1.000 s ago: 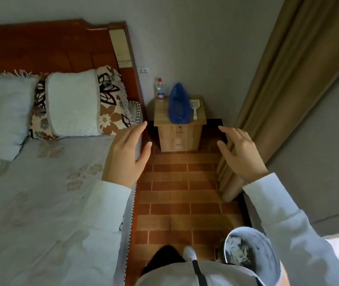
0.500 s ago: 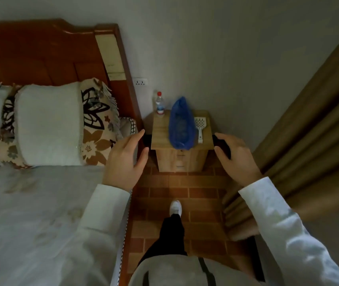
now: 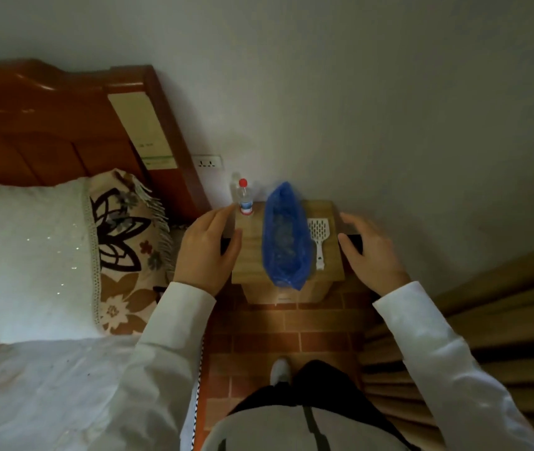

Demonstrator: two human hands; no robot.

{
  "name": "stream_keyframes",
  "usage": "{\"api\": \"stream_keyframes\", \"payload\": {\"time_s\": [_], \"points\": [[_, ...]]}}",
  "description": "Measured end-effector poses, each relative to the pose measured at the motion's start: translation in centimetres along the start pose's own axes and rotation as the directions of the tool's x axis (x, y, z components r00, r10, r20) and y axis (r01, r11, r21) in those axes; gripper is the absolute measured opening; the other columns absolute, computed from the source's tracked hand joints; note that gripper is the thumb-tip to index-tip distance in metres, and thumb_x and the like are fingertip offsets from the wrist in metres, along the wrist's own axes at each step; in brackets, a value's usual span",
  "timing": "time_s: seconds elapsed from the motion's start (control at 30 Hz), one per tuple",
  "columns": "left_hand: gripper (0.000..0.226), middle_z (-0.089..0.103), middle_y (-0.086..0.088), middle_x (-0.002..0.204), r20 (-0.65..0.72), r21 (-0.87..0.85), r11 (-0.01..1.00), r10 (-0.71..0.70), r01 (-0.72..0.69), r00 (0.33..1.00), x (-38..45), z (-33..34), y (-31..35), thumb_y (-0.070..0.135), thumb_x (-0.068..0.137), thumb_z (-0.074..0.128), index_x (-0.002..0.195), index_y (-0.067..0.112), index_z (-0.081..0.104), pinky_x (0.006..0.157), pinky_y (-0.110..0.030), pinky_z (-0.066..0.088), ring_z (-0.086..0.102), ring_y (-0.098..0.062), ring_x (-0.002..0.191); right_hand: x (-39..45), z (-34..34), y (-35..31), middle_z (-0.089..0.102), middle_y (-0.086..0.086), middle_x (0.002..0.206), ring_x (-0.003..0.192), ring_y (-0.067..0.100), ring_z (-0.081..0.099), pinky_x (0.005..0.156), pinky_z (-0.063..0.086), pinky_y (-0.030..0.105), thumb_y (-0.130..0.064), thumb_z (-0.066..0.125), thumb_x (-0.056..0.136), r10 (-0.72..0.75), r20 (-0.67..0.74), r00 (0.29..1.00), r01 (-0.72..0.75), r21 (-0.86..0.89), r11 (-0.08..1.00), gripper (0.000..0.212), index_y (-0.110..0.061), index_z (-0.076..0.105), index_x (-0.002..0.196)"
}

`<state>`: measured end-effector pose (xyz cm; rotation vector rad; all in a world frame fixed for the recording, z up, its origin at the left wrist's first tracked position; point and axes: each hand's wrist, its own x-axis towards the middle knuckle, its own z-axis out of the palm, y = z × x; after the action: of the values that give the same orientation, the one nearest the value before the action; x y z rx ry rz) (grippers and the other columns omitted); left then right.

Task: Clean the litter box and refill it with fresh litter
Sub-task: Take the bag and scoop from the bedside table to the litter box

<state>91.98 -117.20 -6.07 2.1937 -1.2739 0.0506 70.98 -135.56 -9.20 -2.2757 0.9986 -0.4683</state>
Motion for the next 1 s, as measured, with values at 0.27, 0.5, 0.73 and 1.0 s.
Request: {"api": "stream_keyframes", "payload": {"time_s": [0.27,0.5,0.73,1.0], "points": [[0.044,0.058,-0.004,0.124,0.055,0.017,0.997,-0.076,0.075,0.996,4.4,5.0,-1.3,0.023,0.091,0.055,0.134,0.016,0.048,0.094,-0.031,0.044,0.054,-0.02,0.111,6.0,0.8,3.6,0.05,0.003,0.135,0.126,0.02,0.045,0.103,0.039,0.033,-0.029,0.049,0.096,0.052,0.057,0.997,-0.054,0.046,0.997,0.041,-0.019,0.046,0.136],[0.04,0.057,-0.008,0.123,0.1,0.012,0.983,-0.182,0.181,0.978,6.6,10.9,-1.7,0.022,0.091,0.054,0.13,0.013,0.051,0.089,-0.038,0.047,0.054,-0.026,0.111,9.4,1.2,7.3,0.05,0.002,0.137,0.128,0.019,0.045,0.102,0.038,0.032,-0.03,0.049,0.097,0.113,0.122,0.986,-0.12,0.05,0.991,0.04,-0.02,0.046,0.135],[0.04,0.057,-0.01,0.122,0.176,-0.041,0.929,-0.356,0.368,0.918,7.7,18.3,-4.5,0.026,0.09,0.054,0.129,0.015,0.051,0.089,-0.044,0.048,0.055,-0.028,0.108,12.9,3.4,11.0,0.05,0.005,0.135,0.127,0.021,0.043,0.095,0.033,0.025,-0.025,0.048,0.098,0.174,0.174,0.969,-0.18,0.019,0.984,0.035,-0.016,0.048,0.132],[0.037,0.062,-0.01,0.117,0.333,-0.24,0.438,-0.802,0.867,0.497,8.1,27.8,-7.6,0.019,0.088,0.061,0.124,0.011,0.055,0.082,-0.027,0.043,0.06,-0.024,0.103,17.3,10.9,18.0,0.057,0.007,0.123,0.114,0.023,0.053,0.084,0.042,0.028,-0.024,0.052,0.096,0.299,0.21,0.931,-0.303,-0.013,0.953,0.03,-0.015,0.052,0.124]]}}
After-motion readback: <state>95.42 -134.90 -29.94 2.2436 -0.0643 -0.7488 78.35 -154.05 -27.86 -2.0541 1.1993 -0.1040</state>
